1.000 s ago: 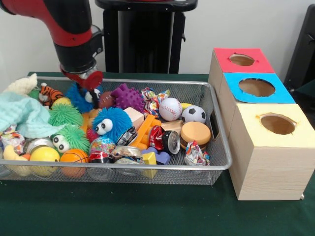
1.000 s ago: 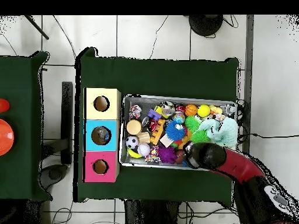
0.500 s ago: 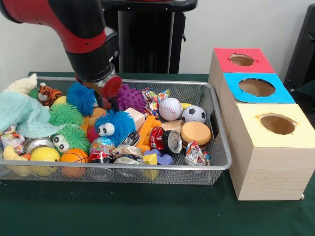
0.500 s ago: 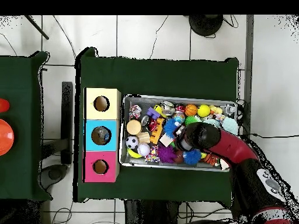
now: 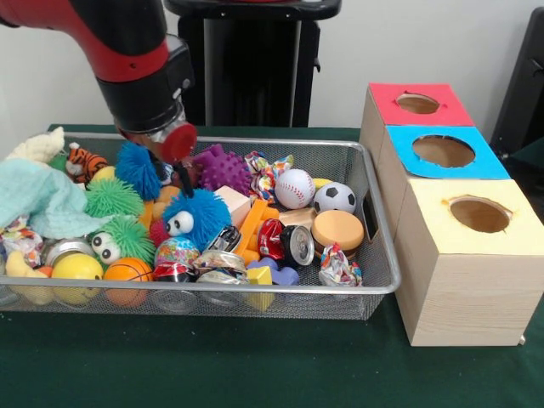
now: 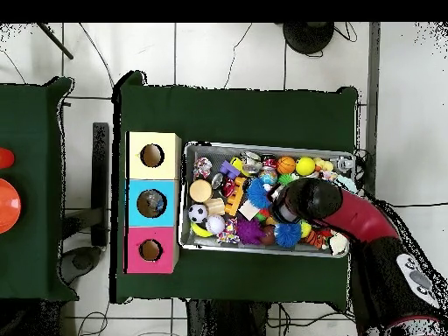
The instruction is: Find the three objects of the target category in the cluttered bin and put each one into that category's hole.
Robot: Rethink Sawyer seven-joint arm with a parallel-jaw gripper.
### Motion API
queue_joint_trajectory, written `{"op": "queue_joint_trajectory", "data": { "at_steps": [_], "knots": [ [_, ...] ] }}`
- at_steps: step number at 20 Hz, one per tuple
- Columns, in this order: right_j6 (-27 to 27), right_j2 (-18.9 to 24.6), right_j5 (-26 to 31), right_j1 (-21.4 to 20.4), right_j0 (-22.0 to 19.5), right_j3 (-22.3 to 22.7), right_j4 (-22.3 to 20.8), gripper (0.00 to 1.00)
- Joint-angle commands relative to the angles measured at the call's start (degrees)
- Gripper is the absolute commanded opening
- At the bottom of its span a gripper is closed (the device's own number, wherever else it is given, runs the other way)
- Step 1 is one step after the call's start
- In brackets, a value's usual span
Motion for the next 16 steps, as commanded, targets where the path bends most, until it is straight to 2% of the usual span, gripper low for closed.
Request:
{"op": "queue_joint_trajectory", "data": {
  "at_steps": [1, 5, 10, 14, 16],
  "knots": [
    [-5.2, 4.2, 6.9, -0.5, -3.3, -2.3, -0.1, 1.0],
    [-6.1, 3.8, 6.8, -1.6, -3.4, -2.3, -1.8, 1.0],
    [-10.7, 3.1, 0.5, -1.2, -5.0, -1.0, -7.7, 1.0],
    [-11.8, 2.8, -4.4, -1.7, -7.0, 2.4, -12.5, 1.0],
    [-10.9, 1.9, -6.3, -4.0, -7.3, 5.3, -15.2, 1.0]
  ]
}}
